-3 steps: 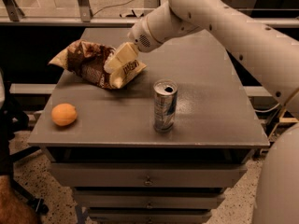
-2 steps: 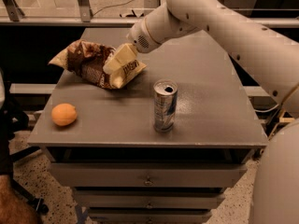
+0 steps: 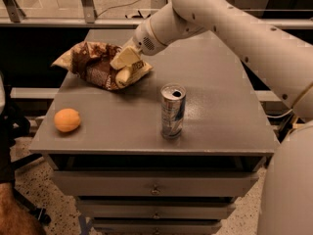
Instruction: Move brown chip bag near redbull can
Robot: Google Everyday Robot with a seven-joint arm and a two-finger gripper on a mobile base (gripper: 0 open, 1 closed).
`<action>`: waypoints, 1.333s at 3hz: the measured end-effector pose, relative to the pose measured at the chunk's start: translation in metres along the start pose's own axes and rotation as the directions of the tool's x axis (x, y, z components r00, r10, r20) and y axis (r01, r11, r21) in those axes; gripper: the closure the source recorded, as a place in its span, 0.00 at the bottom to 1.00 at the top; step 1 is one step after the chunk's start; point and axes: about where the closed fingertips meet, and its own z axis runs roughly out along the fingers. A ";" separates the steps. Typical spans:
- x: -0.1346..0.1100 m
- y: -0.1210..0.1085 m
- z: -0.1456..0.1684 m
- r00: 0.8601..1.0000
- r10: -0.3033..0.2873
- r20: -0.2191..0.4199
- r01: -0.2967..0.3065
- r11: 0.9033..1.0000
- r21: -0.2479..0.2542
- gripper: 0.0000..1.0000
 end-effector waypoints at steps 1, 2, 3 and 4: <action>-0.004 -0.001 -0.006 1.000 -0.017 -0.001 0.017 1.000 0.013 0.72; -0.005 -0.004 -0.024 1.000 -0.020 0.007 0.019 0.999 0.047 0.95; 0.002 0.000 -0.044 1.000 -0.011 0.014 0.010 0.999 0.051 1.00; 0.010 0.010 -0.067 1.000 -0.018 -0.001 0.018 0.999 0.037 1.00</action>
Offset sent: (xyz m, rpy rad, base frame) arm -0.0040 -0.0452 0.0419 0.0034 -0.0900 -0.0765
